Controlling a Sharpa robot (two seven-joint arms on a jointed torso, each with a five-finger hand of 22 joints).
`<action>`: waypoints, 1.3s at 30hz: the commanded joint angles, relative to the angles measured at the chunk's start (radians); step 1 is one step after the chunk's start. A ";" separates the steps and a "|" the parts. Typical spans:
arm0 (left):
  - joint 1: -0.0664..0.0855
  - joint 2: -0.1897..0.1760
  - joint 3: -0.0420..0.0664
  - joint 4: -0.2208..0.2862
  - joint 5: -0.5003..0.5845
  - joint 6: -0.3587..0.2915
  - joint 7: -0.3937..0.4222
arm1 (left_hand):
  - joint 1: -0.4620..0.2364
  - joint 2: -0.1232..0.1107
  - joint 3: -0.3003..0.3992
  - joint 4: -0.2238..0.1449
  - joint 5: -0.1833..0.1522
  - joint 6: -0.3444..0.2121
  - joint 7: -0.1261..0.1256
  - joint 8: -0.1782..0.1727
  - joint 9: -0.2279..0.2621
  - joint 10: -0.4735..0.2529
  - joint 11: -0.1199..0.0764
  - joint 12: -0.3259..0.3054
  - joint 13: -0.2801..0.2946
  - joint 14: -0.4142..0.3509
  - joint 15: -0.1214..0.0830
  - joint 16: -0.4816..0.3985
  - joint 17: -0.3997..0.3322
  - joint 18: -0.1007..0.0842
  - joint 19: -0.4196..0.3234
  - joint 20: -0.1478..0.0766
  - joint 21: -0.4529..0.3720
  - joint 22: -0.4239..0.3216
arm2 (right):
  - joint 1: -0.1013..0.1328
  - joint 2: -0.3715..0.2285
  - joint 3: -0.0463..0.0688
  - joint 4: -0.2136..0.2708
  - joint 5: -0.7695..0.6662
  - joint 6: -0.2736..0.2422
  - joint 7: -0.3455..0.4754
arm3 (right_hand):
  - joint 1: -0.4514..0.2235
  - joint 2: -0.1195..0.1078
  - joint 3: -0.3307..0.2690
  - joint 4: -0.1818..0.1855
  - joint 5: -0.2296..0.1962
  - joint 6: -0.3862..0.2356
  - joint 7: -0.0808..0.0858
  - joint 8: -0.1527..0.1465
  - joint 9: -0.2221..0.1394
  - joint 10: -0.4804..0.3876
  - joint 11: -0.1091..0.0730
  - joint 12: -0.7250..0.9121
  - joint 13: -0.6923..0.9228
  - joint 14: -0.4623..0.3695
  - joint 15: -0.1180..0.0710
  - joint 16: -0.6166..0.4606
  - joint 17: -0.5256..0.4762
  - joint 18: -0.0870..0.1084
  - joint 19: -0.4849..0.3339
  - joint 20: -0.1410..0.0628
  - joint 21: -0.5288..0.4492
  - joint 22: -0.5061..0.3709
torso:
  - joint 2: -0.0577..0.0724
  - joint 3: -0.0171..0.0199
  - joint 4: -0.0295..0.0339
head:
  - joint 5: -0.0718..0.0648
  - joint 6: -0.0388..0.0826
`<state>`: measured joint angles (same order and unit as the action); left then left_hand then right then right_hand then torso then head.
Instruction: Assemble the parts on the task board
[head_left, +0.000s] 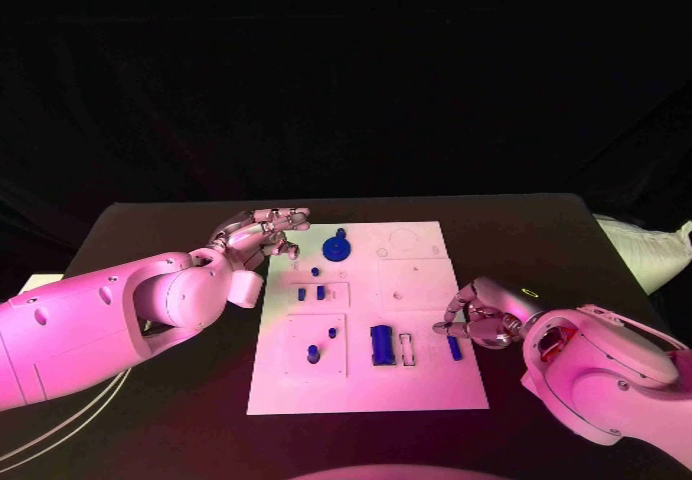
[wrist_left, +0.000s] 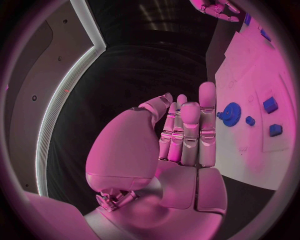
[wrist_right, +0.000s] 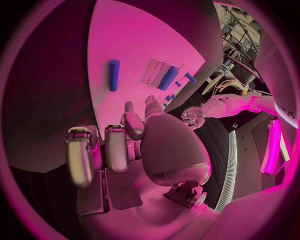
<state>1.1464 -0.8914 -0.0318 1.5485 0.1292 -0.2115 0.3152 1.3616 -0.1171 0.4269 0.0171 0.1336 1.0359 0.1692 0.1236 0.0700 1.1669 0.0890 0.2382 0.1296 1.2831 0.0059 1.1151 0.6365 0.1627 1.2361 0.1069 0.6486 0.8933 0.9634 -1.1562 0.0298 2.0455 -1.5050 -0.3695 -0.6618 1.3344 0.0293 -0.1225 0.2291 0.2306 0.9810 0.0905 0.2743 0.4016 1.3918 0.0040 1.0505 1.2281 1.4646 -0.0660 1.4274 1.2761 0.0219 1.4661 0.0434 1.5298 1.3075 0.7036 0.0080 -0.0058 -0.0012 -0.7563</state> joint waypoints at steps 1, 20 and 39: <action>0.000 0.001 0.001 0.003 0.003 0.019 0.007 | -0.002 0.011 -0.007 0.000 -0.002 -0.005 0.000 0.005 -0.001 -0.009 0.000 0.005 0.002 -0.009 0.001 -0.006 -0.002 0.013 -0.008 0.001 -0.005 -0.002 | 0.001 -0.018 -0.001 0.001 -0.056 0.041 0.016 | -0.001 0.003 -0.004 0.008 0.004 0.001 0.002 -0.007 -0.004 -0.002 0.006 -0.005 -0.001 0.056 0.007 -0.001 0.002 -0.008 0.073 0.006 0.006 0.217 | 0.001 0.0011 -0.0074 | -0.008 0.004; 0.000 0.003 0.001 0.000 0.003 0.020 0.006 | -0.001 0.011 -0.007 0.000 -0.002 -0.005 0.000 0.005 -0.002 -0.010 0.000 0.006 0.002 -0.010 0.001 -0.006 -0.002 0.013 -0.008 0.001 -0.006 -0.003 | -0.023 -0.002 -0.008 -0.044 -0.086 0.133 -0.014 | 0.015 -0.008 -0.012 0.017 -0.005 0.036 -0.005 -0.016 -0.023 -0.009 0.002 -0.024 -0.009 0.052 0.005 -0.011 -0.013 -0.005 0.067 0.006 -0.001 0.209 | 0.002 0.0003 -0.0059 | -0.005 0.005; 0.000 0.002 0.001 0.000 0.003 0.022 0.004 | -0.001 0.011 -0.007 0.000 -0.002 -0.005 0.000 0.005 -0.002 -0.010 0.000 0.006 0.002 -0.010 0.001 -0.006 -0.002 0.013 -0.008 0.001 -0.006 -0.003 | -0.036 0.048 -0.010 -0.079 -0.144 0.218 -0.024 | 0.087 -0.002 0.014 -0.016 -0.027 0.070 -0.014 -0.022 -0.038 -0.008 -0.007 -0.028 -0.008 0.054 -0.003 -0.008 -0.003 -0.007 0.069 0.000 0.002 0.213 | 0.002 0.0005 -0.0061 | 0.007 -0.004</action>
<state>1.1461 -0.8905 -0.0318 1.5464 0.1292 -0.2085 0.3148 1.3616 -0.1172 0.4260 0.0181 0.1336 1.0359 0.1692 0.1258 0.0700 1.1669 0.0890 0.2382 0.1301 1.2800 0.0091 1.1151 0.6357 0.1627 1.2361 0.1069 0.6466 0.8918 0.9346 -1.1118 0.0248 1.9714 -1.6136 -0.2209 -0.6736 1.4118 0.0235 -0.1052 0.2178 0.2054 1.0453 0.0768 0.2566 0.3673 1.3829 0.0060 1.0265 1.2216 1.4647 -0.0656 1.4214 1.2722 0.0219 1.4661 0.0433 1.5297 1.3081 0.7051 0.0085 -0.0118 0.0051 -0.7589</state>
